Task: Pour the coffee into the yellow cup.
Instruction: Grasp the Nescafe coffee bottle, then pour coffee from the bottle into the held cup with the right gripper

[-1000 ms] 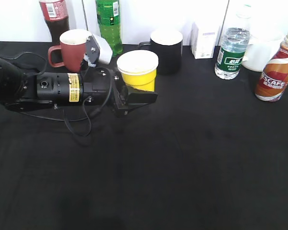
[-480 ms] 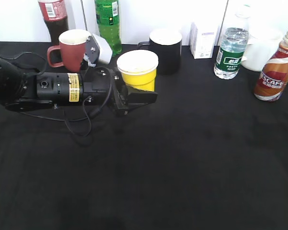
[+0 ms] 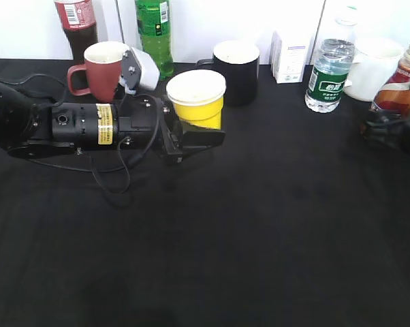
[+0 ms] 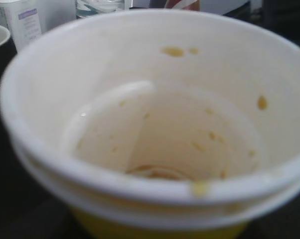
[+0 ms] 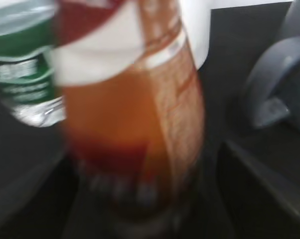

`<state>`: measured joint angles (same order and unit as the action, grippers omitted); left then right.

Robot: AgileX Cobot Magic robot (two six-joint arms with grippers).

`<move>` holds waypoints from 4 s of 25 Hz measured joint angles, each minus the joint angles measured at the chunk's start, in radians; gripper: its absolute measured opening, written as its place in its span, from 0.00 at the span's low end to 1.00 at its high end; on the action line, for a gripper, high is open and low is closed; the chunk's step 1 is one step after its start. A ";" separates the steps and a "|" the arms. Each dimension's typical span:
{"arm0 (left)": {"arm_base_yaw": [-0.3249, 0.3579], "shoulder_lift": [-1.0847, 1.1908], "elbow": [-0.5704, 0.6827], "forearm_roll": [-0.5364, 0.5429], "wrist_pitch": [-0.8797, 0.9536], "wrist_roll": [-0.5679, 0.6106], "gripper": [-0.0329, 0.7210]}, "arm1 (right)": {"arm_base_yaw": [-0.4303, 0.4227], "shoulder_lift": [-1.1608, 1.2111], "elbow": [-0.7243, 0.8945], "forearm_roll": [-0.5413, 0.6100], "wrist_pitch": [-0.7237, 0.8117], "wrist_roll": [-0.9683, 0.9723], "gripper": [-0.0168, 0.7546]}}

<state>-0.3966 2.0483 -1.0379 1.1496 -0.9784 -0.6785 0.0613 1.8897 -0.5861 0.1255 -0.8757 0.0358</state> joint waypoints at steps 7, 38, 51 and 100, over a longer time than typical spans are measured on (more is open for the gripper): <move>0.000 0.000 0.000 0.000 -0.004 0.000 0.64 | 0.000 0.118 -0.106 0.004 -0.070 -0.006 0.71; -0.268 0.001 -0.081 -0.044 0.174 0.000 0.64 | 0.101 -0.226 -0.098 -0.561 0.016 -1.015 0.71; -0.268 0.001 -0.081 -0.035 0.197 0.000 0.64 | 0.101 -0.226 -0.098 -0.557 0.009 -1.231 0.71; -0.268 0.003 -0.081 0.048 0.200 0.000 0.64 | 0.101 -0.226 -0.098 -0.527 0.001 -1.423 0.71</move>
<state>-0.6641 2.0510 -1.1189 1.1978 -0.7780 -0.6785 0.1626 1.6635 -0.6843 -0.4014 -0.8749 -1.3872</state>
